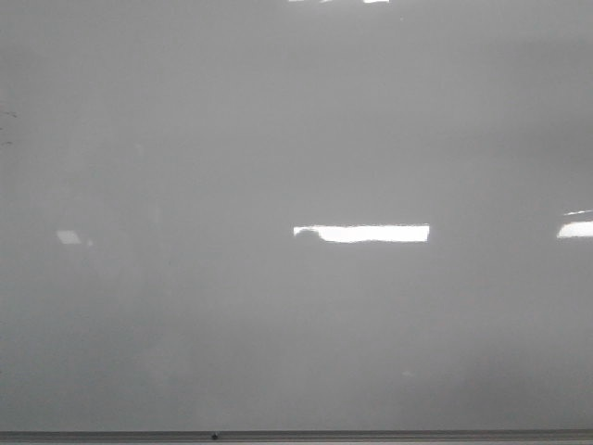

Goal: Write number 9 on whiteboard

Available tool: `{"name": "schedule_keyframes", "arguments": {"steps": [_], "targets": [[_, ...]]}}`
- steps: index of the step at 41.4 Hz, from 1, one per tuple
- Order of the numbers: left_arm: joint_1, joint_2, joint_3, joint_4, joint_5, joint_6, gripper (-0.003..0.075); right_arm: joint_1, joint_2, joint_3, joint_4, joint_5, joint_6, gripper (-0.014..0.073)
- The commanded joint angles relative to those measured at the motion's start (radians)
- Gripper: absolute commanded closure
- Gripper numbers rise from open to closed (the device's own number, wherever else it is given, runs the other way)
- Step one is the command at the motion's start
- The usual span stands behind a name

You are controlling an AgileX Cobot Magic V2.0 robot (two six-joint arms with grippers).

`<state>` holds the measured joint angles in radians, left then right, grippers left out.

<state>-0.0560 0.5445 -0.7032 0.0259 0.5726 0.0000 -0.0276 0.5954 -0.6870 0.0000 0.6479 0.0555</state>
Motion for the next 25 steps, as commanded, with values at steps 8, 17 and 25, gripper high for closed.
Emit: {"name": "schedule_keyframes", "arguments": {"steps": [8, 17, 25], "targets": [[-0.008, 0.080, -0.035, 0.000, -0.046, -0.010, 0.0739, 0.057, 0.073, -0.030, 0.000, -0.017, -0.112, 0.0645], [-0.008, 0.150, -0.035, 0.000, -0.021, 0.020, 0.0631, 0.107, 0.081, -0.030, 0.000, -0.006, -0.115, 0.0375], [-0.008, 0.244, -0.035, -0.002, -0.075, 0.020, 0.0257, 0.107, 0.081, -0.030, 0.000, -0.023, -0.115, 0.0033]]}}
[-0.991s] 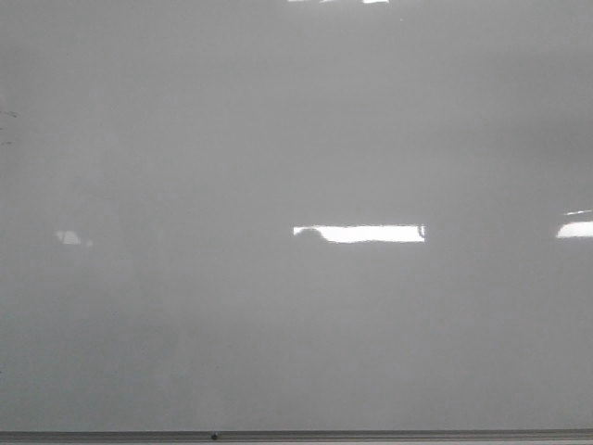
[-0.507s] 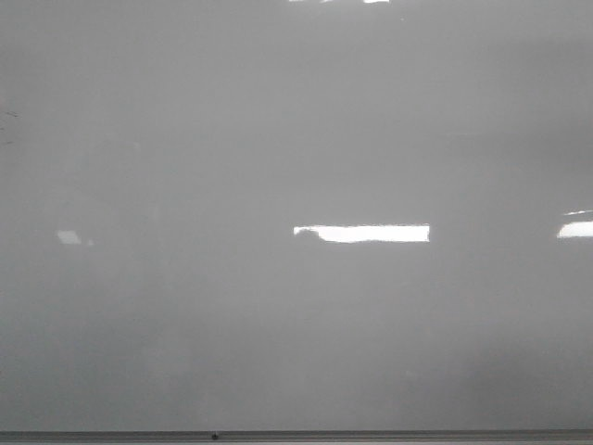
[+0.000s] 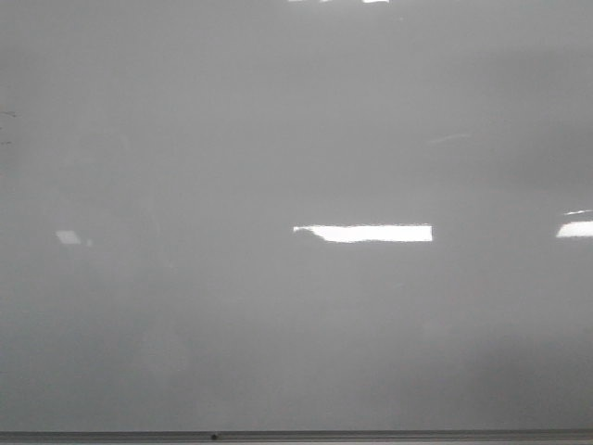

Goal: Write number 9 on whiteboard

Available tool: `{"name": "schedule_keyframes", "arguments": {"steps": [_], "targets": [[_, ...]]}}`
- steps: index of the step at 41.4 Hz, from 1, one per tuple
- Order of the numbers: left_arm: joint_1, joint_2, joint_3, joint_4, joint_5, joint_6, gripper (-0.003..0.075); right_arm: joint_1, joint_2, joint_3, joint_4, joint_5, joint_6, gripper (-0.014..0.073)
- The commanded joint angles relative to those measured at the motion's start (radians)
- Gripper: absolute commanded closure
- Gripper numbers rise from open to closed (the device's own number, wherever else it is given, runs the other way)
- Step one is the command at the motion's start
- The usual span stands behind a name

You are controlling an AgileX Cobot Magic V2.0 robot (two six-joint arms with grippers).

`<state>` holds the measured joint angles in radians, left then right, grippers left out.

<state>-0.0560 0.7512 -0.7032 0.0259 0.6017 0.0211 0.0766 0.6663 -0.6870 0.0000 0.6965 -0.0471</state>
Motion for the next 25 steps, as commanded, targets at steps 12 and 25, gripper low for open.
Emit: {"name": "schedule_keyframes", "arguments": {"steps": [12, 25], "targets": [[-0.008, 0.366, -0.150, -0.010, -0.205, -0.001, 0.0290, 0.002, 0.010, -0.030, 0.000, -0.085, -0.012, 0.0036], [-0.008, 0.611, -0.187, -0.017, -0.406, -0.001, 0.0405, 0.002, 0.010, -0.030, 0.000, -0.083, -0.012, 0.0036]]}}
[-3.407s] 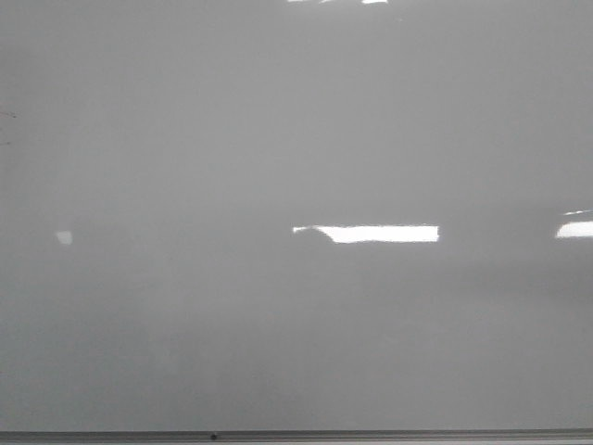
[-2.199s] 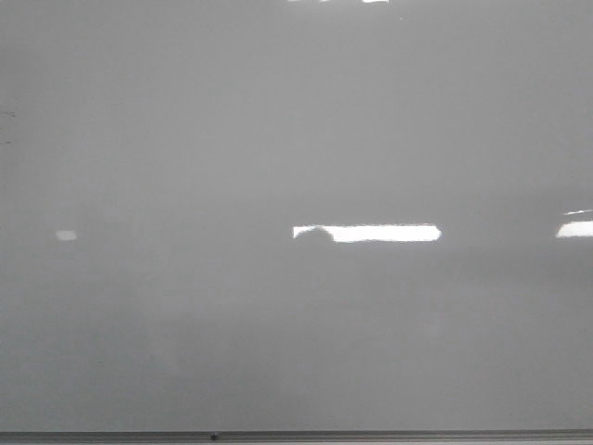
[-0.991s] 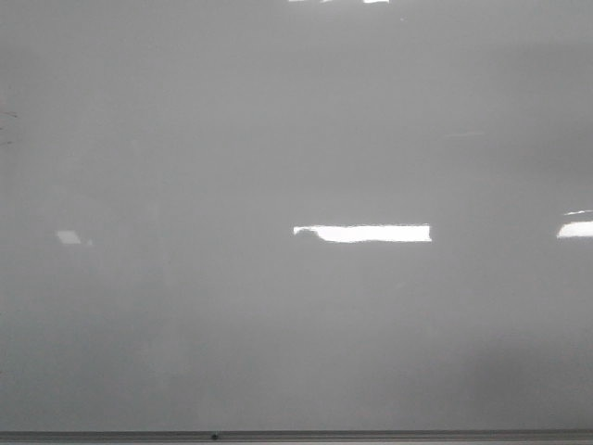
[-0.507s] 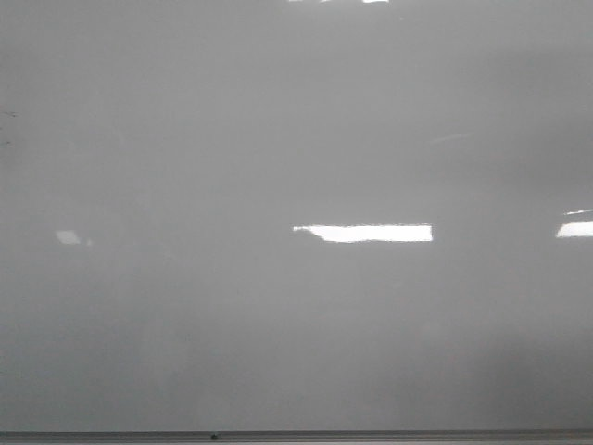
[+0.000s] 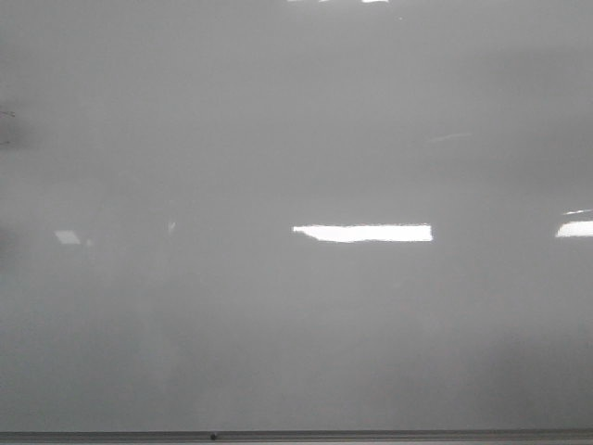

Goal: Write number 9 on whiteboard

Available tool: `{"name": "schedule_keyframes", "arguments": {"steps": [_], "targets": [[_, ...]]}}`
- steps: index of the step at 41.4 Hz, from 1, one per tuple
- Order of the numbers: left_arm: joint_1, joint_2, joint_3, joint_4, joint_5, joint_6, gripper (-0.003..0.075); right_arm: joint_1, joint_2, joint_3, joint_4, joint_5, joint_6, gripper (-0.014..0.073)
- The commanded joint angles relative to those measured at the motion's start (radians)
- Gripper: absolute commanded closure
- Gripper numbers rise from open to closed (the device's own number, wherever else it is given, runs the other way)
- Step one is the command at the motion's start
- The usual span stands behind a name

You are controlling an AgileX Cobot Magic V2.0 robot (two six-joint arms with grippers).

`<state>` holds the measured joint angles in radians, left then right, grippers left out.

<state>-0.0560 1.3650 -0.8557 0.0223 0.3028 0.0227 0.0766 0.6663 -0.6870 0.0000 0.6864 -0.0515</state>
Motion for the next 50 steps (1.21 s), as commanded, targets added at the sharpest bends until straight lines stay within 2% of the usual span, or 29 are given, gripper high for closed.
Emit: {"name": "schedule_keyframes", "arguments": {"steps": [1, 5, 14, 20, 29, 35, 40, 46, 50], "targets": [[-0.008, 0.006, -0.035, -0.013, -0.124, -0.002, 0.0414, 0.002, 0.010, -0.030, 0.000, -0.073, -0.008, 0.0036], [-0.008, 0.036, -0.035, -0.022, -0.179, -0.002, 0.0451, 0.002, 0.010, -0.030, 0.000, -0.073, -0.008, 0.0036], [-0.008, 0.088, -0.035, -0.022, -0.212, -0.002, 0.0512, 0.002, 0.010, -0.030, 0.000, -0.073, -0.008, 0.0036], [-0.008, 0.087, -0.035, -0.022, -0.214, -0.002, 0.0640, 0.002, 0.010, -0.030, 0.000, -0.073, -0.008, 0.0036], [-0.010, 0.039, -0.035, -0.022, -0.130, -0.002, 0.0738, 0.002, 0.010, -0.030, 0.000, -0.077, -0.008, 0.0036], [-0.015, -0.049, -0.040, 0.022, -0.027, 0.029, 0.0739, 0.002, 0.010, -0.047, 0.000, -0.051, -0.008, 0.0036], [-0.052, -0.101, -0.094, 0.030, 0.176, 0.141, 0.0739, 0.002, 0.020, -0.080, 0.000, 0.009, -0.008, 0.0036], [-0.156, -0.107, -0.201, 0.004, 0.431, 0.270, 0.0739, 0.003, 0.080, -0.136, 0.000, 0.103, -0.008, 0.0036], [-0.237, -0.107, -0.255, -0.030, 0.512, 0.376, 0.0739, 0.012, 0.127, -0.168, 0.010, 0.142, -0.010, 0.0036]]}}
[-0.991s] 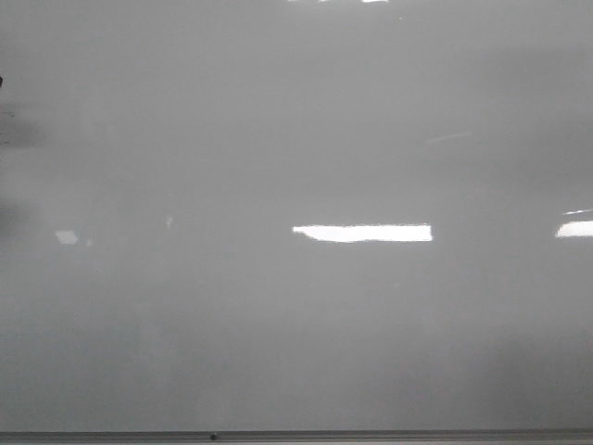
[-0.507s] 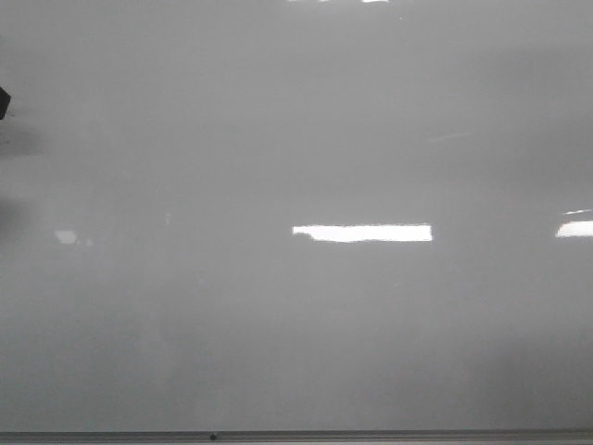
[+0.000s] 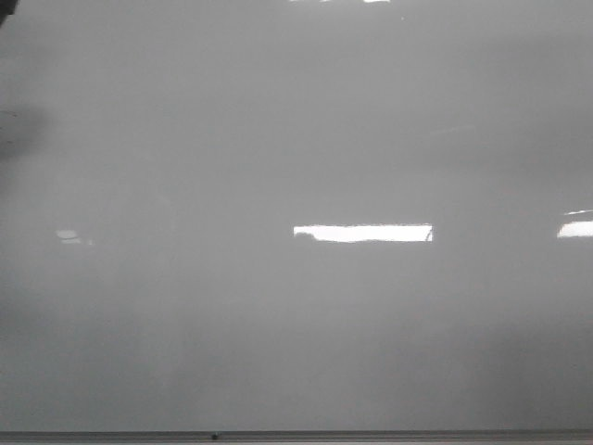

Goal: Write number 9 on whiteboard

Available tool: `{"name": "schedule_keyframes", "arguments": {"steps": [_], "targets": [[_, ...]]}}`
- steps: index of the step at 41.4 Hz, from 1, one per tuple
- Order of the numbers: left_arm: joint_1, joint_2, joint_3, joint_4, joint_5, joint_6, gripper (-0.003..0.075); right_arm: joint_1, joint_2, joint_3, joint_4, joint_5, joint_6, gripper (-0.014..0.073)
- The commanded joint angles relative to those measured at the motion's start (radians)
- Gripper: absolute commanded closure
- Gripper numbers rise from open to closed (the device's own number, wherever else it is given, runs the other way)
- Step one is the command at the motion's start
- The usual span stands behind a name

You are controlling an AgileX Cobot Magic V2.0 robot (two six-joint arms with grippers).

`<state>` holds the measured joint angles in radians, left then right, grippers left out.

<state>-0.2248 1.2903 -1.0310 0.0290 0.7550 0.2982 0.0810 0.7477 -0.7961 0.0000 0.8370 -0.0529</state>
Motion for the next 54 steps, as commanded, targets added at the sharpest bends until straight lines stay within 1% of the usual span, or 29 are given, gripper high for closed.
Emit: {"name": "schedule_keyframes", "arguments": {"steps": [1, 5, 9, 16, 21, 24, 27, 30, 33, 37, 40, 43, 48, 54], "targets": [[-0.096, -0.033, -0.090, -0.046, 0.077, 0.134, 0.0739, 0.012, 0.063, -0.068, 0.010, -0.002, -0.013, 0.0036], [-0.179, -0.033, -0.120, -0.081, 0.113, 0.222, 0.0739, 0.039, 0.116, -0.095, 0.027, 0.028, -0.054, 0.0036], [-0.275, -0.016, -0.142, -0.109, 0.155, 0.298, 0.0739, 0.089, 0.172, -0.119, 0.038, 0.059, -0.103, 0.0036], [-0.426, 0.024, -0.145, -0.107, 0.163, 0.368, 0.0739, 0.179, 0.223, -0.141, 0.054, 0.066, -0.215, 0.0036], [-0.521, 0.049, -0.147, -0.107, 0.166, 0.408, 0.0739, 0.258, 0.231, -0.144, 0.112, 0.068, -0.350, 0.0036], [-0.584, 0.066, -0.147, -0.105, 0.180, 0.420, 0.0739, 0.317, 0.231, -0.144, 0.183, 0.075, -0.490, 0.0036], [-0.635, 0.076, -0.147, -0.105, 0.185, 0.432, 0.0739, 0.376, 0.231, -0.144, 0.285, 0.076, -0.631, 0.0036], [-0.667, 0.076, -0.147, -0.102, 0.185, 0.432, 0.0739, 0.425, 0.235, -0.145, 0.388, 0.072, -0.739, 0.0036], [-0.688, 0.076, -0.147, -0.102, 0.184, 0.432, 0.0739, 0.469, 0.257, -0.145, 0.443, 0.044, -0.807, 0.0036], [-0.700, 0.076, -0.147, -0.102, 0.182, 0.432, 0.0739, 0.526, 0.295, -0.150, 0.455, -0.005, -0.841, 0.0036], [-0.700, 0.076, -0.147, -0.102, 0.182, 0.432, 0.0739, 0.581, 0.328, -0.165, 0.457, -0.039, -0.843, 0.0036], [-0.700, 0.076, -0.147, -0.102, 0.182, 0.432, 0.0739, 0.610, 0.350, -0.176, 0.461, -0.054, -0.843, 0.0039], [-0.700, 0.076, -0.147, -0.102, 0.178, 0.432, 0.0739, 0.634, 0.385, -0.188, 0.474, -0.074, -0.843, 0.0104], [-0.700, 0.076, -0.147, -0.102, 0.176, 0.432, 0.0739, 0.636, 0.400, -0.188, 0.522, -0.098, -0.843, 0.0228]]}}
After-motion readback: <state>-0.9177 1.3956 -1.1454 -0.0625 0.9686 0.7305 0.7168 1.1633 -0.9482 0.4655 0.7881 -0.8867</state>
